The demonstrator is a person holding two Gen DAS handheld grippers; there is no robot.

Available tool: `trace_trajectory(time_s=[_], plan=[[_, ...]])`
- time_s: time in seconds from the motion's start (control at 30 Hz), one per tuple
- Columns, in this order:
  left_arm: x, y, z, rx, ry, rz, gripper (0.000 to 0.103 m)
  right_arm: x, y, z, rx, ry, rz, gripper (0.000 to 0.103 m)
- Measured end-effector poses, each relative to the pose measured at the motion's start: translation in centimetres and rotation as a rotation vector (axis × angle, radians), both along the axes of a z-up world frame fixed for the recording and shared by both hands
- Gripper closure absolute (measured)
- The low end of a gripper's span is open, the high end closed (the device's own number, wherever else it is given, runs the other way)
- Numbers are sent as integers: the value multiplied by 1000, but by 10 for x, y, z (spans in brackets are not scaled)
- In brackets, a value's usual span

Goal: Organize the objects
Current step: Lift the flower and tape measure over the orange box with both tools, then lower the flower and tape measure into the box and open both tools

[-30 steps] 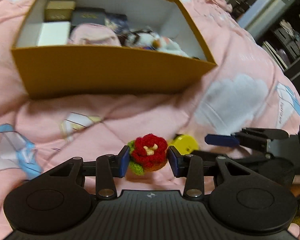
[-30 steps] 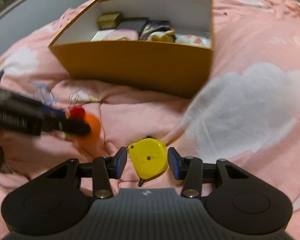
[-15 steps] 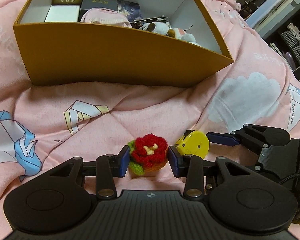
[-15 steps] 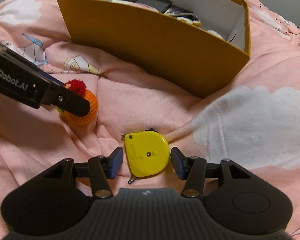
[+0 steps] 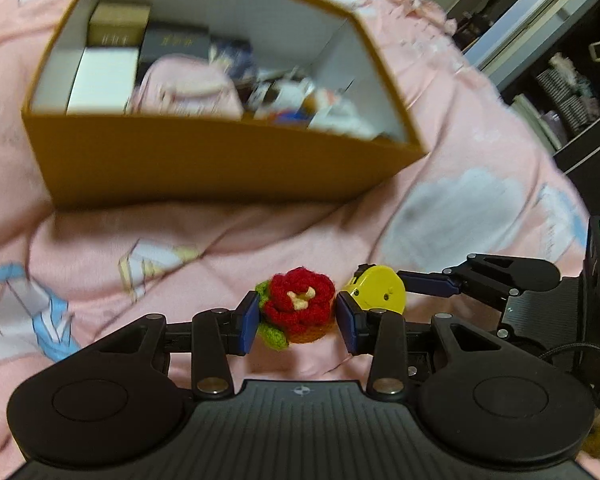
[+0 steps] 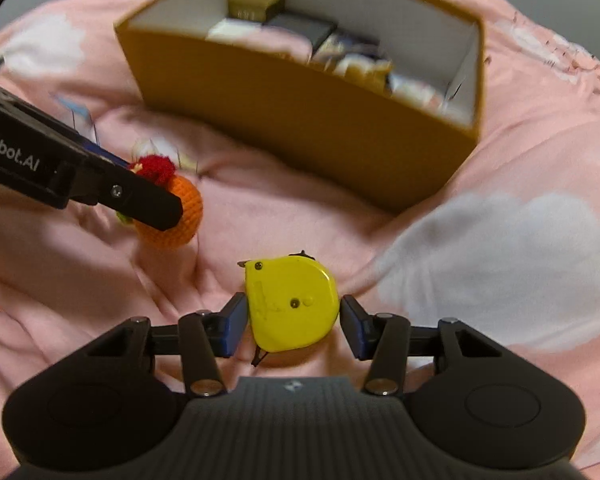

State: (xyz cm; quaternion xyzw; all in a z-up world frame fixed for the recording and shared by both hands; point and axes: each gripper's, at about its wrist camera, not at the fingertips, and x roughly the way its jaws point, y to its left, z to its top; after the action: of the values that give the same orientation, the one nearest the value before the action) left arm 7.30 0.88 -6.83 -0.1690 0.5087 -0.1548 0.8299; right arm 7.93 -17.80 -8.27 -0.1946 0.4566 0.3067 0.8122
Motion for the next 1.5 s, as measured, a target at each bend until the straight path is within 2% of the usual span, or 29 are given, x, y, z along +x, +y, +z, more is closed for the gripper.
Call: trace_trajectory(time_s=[0.1, 0.33, 0.53, 0.7, 0.77, 0.97, 1.23, 1.5], plan=[[5, 4, 21, -20, -46, -3, 57, 5, -7, 28, 57, -31, 9, 51], [39, 9, 70, 21, -160, 11, 57, 36, -5, 86, 123, -150, 67, 51], [90, 16, 86, 45, -198, 26, 57, 83, 20, 103, 56, -261, 157, 51], [134, 21, 72, 41, -167, 11, 57, 126, 44, 89, -49, -315, 263, 51], [151, 20, 66, 62, -157, 11, 57, 146, 53, 80, -96, -309, 302, 51], [191, 22, 44, 44, -110, 18, 57, 191, 80, 52, -243, -287, 432, 51], [224, 29, 16, 5, -39, 62, 57, 226, 101, 17, -382, -180, 550, 51], [238, 28, 4, -32, -16, 58, 57, 237, 104, -1, -443, -117, 601, 51]])
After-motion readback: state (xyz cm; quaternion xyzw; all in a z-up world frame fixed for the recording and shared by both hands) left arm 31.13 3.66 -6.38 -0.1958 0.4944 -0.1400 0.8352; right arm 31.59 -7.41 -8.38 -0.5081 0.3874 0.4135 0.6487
